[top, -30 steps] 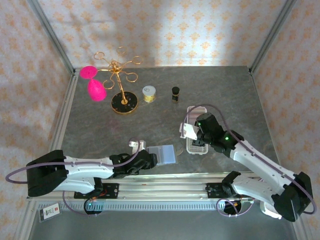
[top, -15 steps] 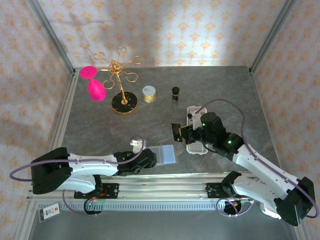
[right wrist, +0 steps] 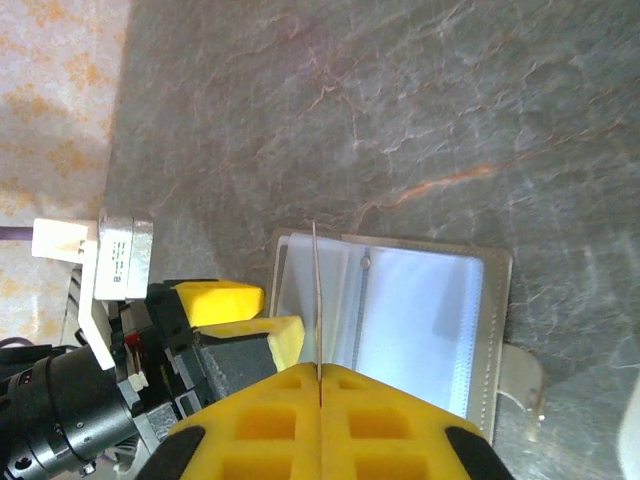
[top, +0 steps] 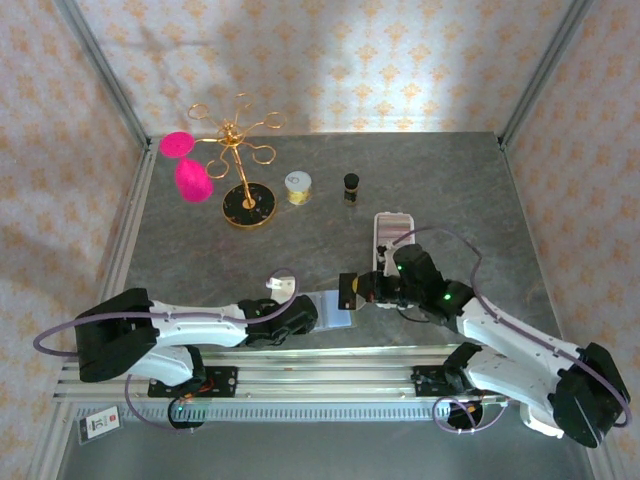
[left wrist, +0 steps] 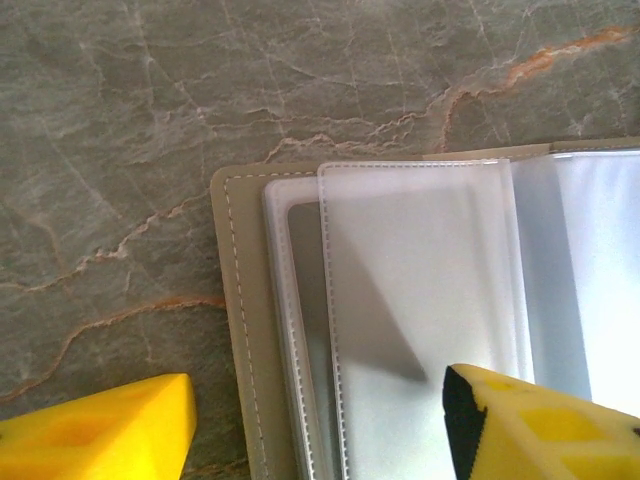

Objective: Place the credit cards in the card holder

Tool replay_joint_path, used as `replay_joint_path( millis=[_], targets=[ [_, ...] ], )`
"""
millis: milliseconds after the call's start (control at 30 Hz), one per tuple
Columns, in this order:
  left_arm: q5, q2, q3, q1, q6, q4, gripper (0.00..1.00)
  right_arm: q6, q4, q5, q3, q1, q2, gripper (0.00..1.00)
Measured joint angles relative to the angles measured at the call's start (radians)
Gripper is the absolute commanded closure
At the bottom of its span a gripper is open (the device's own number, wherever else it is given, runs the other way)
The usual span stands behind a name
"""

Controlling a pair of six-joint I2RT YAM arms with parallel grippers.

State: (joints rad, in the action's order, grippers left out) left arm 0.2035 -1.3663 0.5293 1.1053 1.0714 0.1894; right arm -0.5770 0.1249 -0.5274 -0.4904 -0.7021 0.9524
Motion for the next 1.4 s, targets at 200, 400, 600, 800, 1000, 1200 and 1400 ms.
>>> replay_joint_path(
  millis=[200,400,600,800,1000,1200,1400],
  targets=[
    [0.007,-0.003,0.000,-0.003,0.000,0.005,0.54,-0.052,-0.084,-0.022,0.028,-0.032,0.062,1.00],
    [0.002,-0.007,-0.009,-0.008,0.001,-0.033,0.56,-0.096,-0.177,-0.031,0.032,-0.053,0.129,1.00],
    [0.004,-0.007,-0.014,-0.009,0.003,-0.049,0.65,-0.130,-0.238,-0.028,0.033,-0.090,0.199,1.00],
    [0.004,-0.007,-0.017,-0.013,0.004,-0.063,0.66,-0.177,-0.303,-0.003,0.058,-0.103,0.238,1.00],
    [0.003,-0.003,-0.031,-0.013,0.004,-0.087,0.66,-0.215,-0.343,0.039,0.082,-0.105,0.270,1.00],
    [0.002,-0.003,-0.037,-0.013,0.004,-0.102,0.66,-0.245,-0.411,0.076,0.099,-0.105,0.286,1.00],
    [-0.004,0.003,-0.047,-0.013,0.005,-0.116,0.66,-0.261,-0.471,0.090,0.106,-0.105,0.336,1.00]
  ],
)
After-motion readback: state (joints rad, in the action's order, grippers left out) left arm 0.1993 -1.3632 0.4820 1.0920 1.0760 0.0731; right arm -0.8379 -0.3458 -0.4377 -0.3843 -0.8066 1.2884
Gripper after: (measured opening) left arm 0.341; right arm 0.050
